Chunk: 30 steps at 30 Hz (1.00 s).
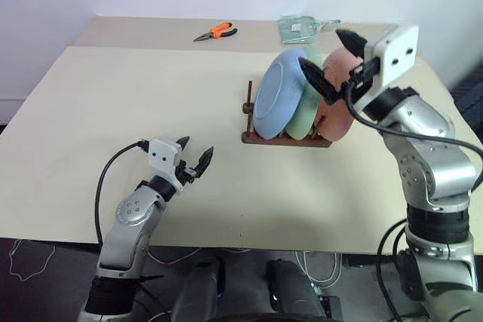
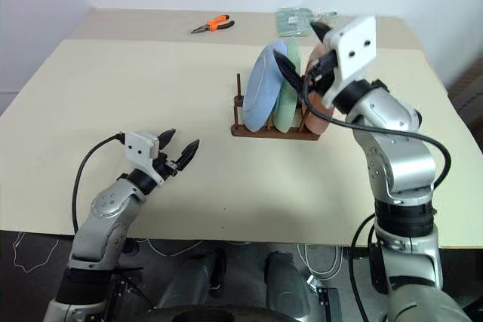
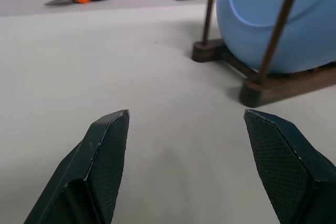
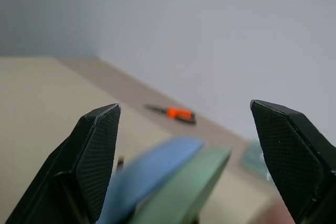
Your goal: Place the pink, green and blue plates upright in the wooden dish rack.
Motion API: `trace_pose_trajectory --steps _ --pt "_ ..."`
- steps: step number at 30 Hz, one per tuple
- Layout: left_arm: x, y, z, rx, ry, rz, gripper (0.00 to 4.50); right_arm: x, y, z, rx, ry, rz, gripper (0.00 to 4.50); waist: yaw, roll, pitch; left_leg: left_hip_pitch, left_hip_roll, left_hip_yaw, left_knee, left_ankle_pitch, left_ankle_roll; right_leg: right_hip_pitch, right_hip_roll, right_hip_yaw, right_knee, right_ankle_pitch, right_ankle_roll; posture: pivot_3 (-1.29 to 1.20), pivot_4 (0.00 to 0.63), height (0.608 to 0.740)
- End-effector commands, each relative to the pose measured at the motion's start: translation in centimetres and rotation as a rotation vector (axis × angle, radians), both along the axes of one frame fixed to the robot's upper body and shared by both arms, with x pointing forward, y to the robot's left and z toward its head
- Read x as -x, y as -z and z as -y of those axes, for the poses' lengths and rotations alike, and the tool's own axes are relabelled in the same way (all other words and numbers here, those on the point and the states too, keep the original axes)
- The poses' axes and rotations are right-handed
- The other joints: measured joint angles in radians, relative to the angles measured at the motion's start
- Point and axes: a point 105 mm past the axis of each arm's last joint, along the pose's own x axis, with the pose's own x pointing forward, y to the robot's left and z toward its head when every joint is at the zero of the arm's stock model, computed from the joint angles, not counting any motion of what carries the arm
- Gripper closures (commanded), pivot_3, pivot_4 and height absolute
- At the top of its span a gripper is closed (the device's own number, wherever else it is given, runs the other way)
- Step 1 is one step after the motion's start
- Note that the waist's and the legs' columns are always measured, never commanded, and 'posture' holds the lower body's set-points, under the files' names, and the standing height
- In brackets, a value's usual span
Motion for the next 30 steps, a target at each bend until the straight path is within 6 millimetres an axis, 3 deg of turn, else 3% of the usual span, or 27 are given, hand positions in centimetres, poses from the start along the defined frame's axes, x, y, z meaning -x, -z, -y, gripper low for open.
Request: trace_pose_trajectory --steps 1,8,9,12,17,22,30 --pt "-0.2 -1.0 0.1 0.002 0.006 0.044 0.91 1.1 -1.9 -0.1 0.006 -0.013 0.098 0.48 0.002 0.0 0.0 0.0 0.0 0.0 0.0 0.0 0.0 0.0 0.0 0.0 0.0 0.0 0.0 0.0 0.15 0.738" --pt "-0.4 -0.8 0.2 -0.001 0.013 0.04 0.91 1.8 -1.0 -0.8 0.115 -0.056 0.111 0.48 0.007 0.0 0.0 -0.001 0.0 0.0 0.001 0.0 0.0 0.0 0.0 0.0 -0.001 0.0 0.0 0.0 0.15 0.738" --pt "-0.4 -0.8 0.1 -0.001 0.013 0.041 0.91 2.4 -0.6 -0.8 0.154 -0.083 0.102 0.71 0.008 0.0 0.0 -0.001 0.0 0.0 0.001 0.0 0.0 0.0 0.0 0.0 -0.001 0.0 0.0 0.0 0.15 0.738" --pt "-0.3 -0.8 0.2 -0.001 0.019 0.043 0.91 3.6 1.6 -0.6 0.336 -0.128 0.066 1.78 0.011 0.0 0.0 -0.001 0.0 0.0 0.001 0.0 0.0 0.001 0.0 -0.001 -0.001 0.0 0.0 0.0 0.15 0.738" --pt "-0.3 -0.8 0.6 -0.006 0.045 0.045 0.91 4.5 4.0 0.1 0.513 -0.141 0.01 4.39 0.006 0.0 0.0 0.0 0.0 0.0 0.001 0.0 0.001 0.002 -0.001 -0.001 -0.002 -0.001 -0.003 0.0 0.15 0.738" --pt "-0.3 -0.8 1.1 -0.011 0.064 0.048 0.91 4.0 5.3 -0.4 0.595 -0.124 0.004 4.46 0.008 0.0 0.0 0.0 0.0 0.0 0.002 0.0 0.001 0.002 0.0 -0.001 -0.001 -0.002 -0.003 0.0 0.15 0.738" --pt "-0.4 -0.8 1.1 -0.011 0.056 0.054 0.91 3.0 5.6 -2.5 0.631 -0.127 0.04 4.46 0.009 0.0 0.0 0.0 0.0 0.0 0.003 0.0 0.001 0.002 0.0 -0.001 -0.001 -0.001 -0.003 0.0 0.15 0.738"
